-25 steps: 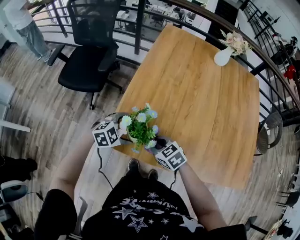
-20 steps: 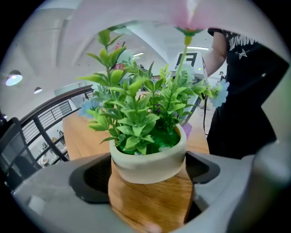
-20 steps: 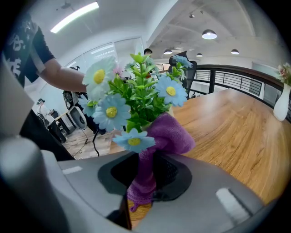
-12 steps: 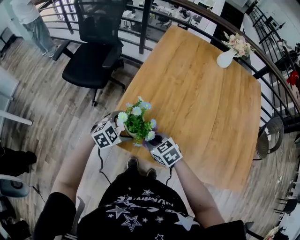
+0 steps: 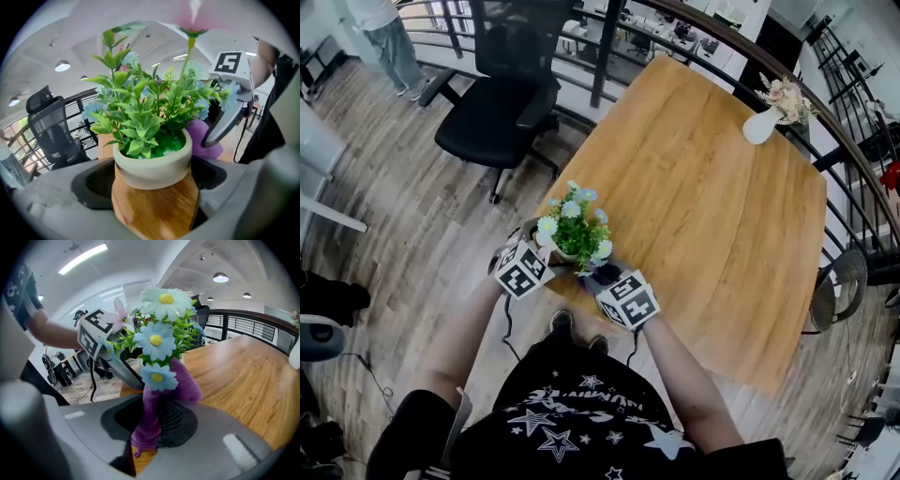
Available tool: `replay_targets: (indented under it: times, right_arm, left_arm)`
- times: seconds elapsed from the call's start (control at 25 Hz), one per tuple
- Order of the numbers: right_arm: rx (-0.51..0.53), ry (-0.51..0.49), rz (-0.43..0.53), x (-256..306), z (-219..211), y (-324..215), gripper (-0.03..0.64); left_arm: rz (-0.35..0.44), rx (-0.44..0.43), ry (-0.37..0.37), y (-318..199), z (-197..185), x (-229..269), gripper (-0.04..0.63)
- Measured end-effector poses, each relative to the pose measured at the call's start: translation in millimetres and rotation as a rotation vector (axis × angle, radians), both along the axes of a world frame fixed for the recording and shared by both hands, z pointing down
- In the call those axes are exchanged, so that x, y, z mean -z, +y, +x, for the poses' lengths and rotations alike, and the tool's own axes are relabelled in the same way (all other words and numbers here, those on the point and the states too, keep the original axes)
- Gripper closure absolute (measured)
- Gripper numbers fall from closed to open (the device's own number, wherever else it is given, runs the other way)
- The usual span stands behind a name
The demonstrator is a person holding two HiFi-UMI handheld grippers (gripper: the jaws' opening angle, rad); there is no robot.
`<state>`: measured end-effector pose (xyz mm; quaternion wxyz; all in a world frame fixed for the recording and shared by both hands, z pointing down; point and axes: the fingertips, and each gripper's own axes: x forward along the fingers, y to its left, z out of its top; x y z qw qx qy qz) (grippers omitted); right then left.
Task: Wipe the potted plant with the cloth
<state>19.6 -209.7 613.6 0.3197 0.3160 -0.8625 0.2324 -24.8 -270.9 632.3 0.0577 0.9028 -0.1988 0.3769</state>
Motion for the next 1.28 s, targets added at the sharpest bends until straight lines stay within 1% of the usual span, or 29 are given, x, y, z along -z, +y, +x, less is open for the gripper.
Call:
replay_targets:
  times: [0.16,0.4,0.72,0.84,1.0,1.12,1.28]
  right_arm:
    - [0.001,-0.022,-0.006,2,-6,-1,0.535]
    - [0.042,-0.031,-0.007,2,-14,3,0.535]
    - [0.068,-0.011,0.002,2,-10,4,0.535]
    - [0.061,-0.006,0.005,1,-8,3,0.535]
    - [0.028,-0.001,0.009,1,-1,-2,0.535]
    - [0.022,0.004,0.014,1,2,-5,0.535]
    - [0.002,0.016,0.020,2,7,-8,0.535]
  left_arm:
    - [0.002,0.103,0.012,-2,-2,-1,0.065]
    - [0.014,0.216,0.026,-2,-3,-2,0.065]
    - [0.021,0.309,0.036,1,-2,-2,0.066]
    - [0.036,0.323,0.028,3,-2,-3,0.066]
    - [0.060,0.286,-0.021,12,-3,-6,0.066]
    - [0.040,0.295,-0.011,20,-4,-6,0.066]
    - [0.006,0.337,0.025,31,-4,-1,0.066]
